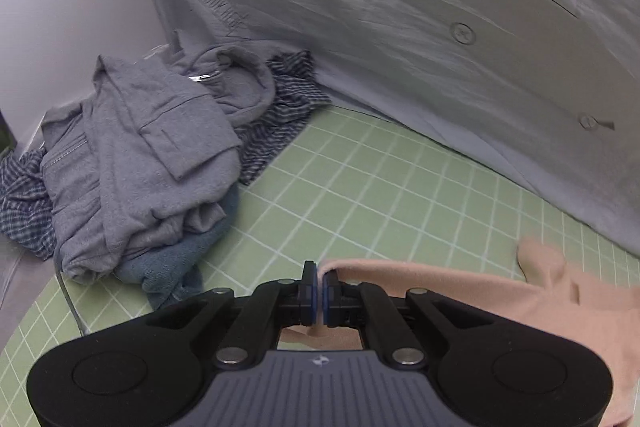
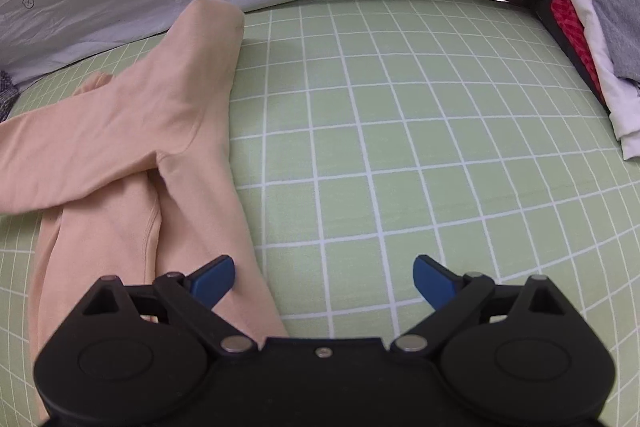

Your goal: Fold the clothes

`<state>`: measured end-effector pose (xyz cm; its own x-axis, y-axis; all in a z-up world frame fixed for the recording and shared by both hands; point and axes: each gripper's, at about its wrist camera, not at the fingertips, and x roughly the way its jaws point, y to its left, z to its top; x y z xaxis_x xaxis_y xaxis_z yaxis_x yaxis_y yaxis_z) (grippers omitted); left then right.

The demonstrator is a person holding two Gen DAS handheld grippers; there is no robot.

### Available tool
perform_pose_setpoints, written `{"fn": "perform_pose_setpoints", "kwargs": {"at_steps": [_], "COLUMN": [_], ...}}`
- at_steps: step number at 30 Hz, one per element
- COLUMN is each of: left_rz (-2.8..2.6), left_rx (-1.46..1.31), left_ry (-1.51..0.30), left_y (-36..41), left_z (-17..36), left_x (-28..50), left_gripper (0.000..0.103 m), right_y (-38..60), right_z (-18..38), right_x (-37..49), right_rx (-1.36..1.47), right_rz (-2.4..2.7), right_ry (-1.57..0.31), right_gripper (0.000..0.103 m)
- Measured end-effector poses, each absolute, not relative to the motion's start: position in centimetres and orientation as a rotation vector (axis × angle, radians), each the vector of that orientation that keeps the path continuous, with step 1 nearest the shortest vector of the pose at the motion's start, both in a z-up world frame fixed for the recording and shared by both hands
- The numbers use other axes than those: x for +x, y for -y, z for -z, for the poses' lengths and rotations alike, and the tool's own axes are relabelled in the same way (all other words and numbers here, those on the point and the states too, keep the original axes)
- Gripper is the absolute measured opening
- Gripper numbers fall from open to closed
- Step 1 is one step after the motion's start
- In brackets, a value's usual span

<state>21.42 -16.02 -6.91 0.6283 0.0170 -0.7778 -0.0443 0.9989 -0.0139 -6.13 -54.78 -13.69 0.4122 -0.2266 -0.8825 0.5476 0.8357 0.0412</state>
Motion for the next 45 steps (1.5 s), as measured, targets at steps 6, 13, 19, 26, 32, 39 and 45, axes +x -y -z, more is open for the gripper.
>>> {"fn": "perform_pose_setpoints", "kwargs": {"at_steps": [6, 13, 19, 26, 32, 39, 45], "left_rz": [-0.007, 0.178, 0.27, 0.295, 0.207, 0.13, 0.19], "left_rx": [-0.02, -0.04, -0.006, 0.051, 0.091, 0.09, 0.077], "left_ry": [-0.878, -0.909, -0.893, -0.863, -0.897, -0.957, -0.937], "left_y": [16.0, 18.5, 20.7, 22.2, 22.0, 19.7, 18.4], "left_z": [7.4, 6.2, 4.5, 3.4, 3.6, 4.6, 4.4], "left_x": [20.3, 12.4, 4.3, -3.0, -7.5, -10.3, -9.4], "left_gripper": [0.061, 0.09, 0.092, 0.092, 0.092, 0.092, 0.092], "right_y": [53.2, 51.6, 49.9, 49.0, 49.2, 48.9, 46.9], "right_z": [13.0, 11.6, 11.0, 12.9, 14.7, 15.1, 13.3], "right_x": [-6.3, -8.6, -12.8, -16.1, -17.7, -18.8, -18.8], "right_rx": [0.277, 0.238, 0.217, 0.186, 0.206, 0.228, 0.193], "right_rz": [0.463, 0.443, 0.422, 0.373, 0.329, 0.251, 0.27], "right_ry": [-1.01, -0.946, -0.927, -1.004, -1.029, -0.992, -0.945], "right_gripper": [0.098, 0.103, 0.103, 0.089, 0.047, 0.005, 0.003]}}
